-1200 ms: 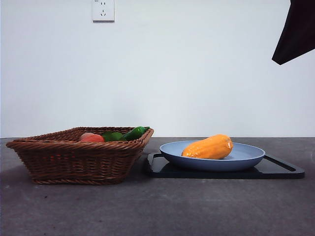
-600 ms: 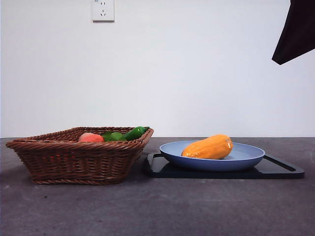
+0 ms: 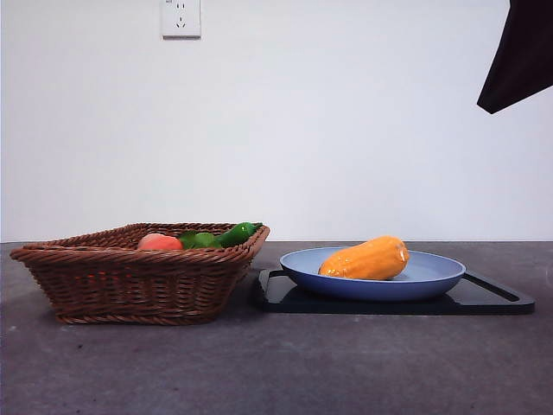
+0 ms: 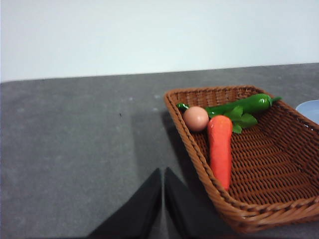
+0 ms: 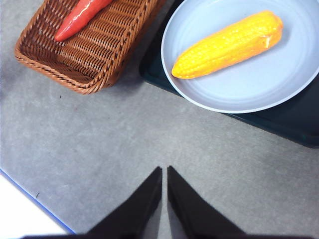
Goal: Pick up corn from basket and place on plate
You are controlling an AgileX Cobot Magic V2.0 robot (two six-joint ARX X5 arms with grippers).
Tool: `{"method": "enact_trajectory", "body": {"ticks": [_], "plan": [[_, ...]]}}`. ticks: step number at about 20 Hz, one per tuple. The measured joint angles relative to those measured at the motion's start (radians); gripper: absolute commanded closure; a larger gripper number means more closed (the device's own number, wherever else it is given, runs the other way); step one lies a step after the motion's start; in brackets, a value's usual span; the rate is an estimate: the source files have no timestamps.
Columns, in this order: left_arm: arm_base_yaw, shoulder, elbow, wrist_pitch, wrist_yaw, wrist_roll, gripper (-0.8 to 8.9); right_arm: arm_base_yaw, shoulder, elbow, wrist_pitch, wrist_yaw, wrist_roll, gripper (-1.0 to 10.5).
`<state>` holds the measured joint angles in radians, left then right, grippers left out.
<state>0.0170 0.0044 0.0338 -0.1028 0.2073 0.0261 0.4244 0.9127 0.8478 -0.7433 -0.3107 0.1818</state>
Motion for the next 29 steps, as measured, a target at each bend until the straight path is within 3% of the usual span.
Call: {"method": "enact_trajectory", "body": {"ticks": [6,23,27,29], "plan": [[0.000,0.000,-0.003,-0.065,0.000,-0.031,8.06,0.000,0.000,0.000,0.000,0.000,0.000,9.4],[0.000,0.001,-0.003,-0.065,0.000,-0.042,8.06,0.000,0.000,0.000,0.000,0.003,-0.008,9.4],[0.000,0.001,-0.003,-0.065,0.000,-0.042,8.06,-0.019,-0.020,-0.010,0.124,0.169,-0.037,9.4],[0.000,0.001,-0.003,-0.065,0.000,-0.042,8.06,-0.063,-0.085,-0.051,0.235,0.203,-0.045,9.4]]}}
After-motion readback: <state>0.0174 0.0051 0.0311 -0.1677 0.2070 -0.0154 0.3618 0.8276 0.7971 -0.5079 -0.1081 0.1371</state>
